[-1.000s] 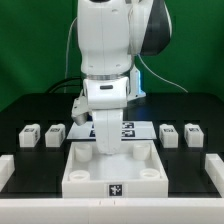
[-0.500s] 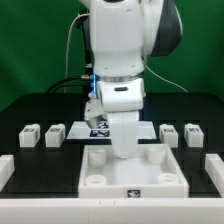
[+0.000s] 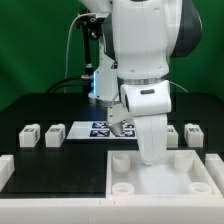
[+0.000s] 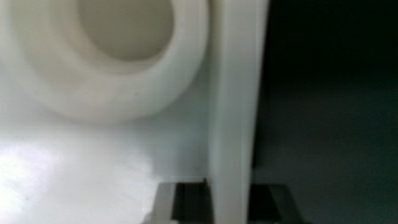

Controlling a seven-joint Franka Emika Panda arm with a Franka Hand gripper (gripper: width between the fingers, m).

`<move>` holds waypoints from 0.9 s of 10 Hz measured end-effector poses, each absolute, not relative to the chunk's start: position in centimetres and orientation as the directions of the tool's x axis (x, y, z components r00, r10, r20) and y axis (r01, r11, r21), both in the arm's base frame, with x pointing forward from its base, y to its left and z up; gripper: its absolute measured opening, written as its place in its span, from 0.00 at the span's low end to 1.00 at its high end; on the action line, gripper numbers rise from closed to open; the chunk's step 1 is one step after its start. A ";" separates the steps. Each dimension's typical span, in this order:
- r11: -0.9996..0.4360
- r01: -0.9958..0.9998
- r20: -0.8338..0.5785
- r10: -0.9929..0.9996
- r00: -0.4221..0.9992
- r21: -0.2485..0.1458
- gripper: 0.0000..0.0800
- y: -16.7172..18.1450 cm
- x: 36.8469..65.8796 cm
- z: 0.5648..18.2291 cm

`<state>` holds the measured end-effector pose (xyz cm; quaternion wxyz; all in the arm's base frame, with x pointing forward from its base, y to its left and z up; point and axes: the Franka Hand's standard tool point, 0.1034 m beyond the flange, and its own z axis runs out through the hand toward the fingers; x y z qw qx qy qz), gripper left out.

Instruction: Assemble one leg

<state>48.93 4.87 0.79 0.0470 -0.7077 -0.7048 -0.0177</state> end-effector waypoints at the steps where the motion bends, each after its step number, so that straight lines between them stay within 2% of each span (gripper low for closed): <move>1: -0.012 0.999 0.093 0.996 0.016 -0.043 0.08 5.1 49.0 0.8; 6: -0.033 0.999 0.098 0.995 0.037 -0.039 0.08 5.9 48.9 0.8; 8: -0.035 0.999 0.098 0.994 0.039 -0.040 0.39 5.7 48.9 0.8; 9: -0.036 0.999 0.098 0.994 0.040 -0.040 0.39 5.7 48.9 0.8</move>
Offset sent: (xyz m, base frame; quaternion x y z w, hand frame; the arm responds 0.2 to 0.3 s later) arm 0.0021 0.0205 -0.0060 0.0073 0.0164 0.0165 0.9997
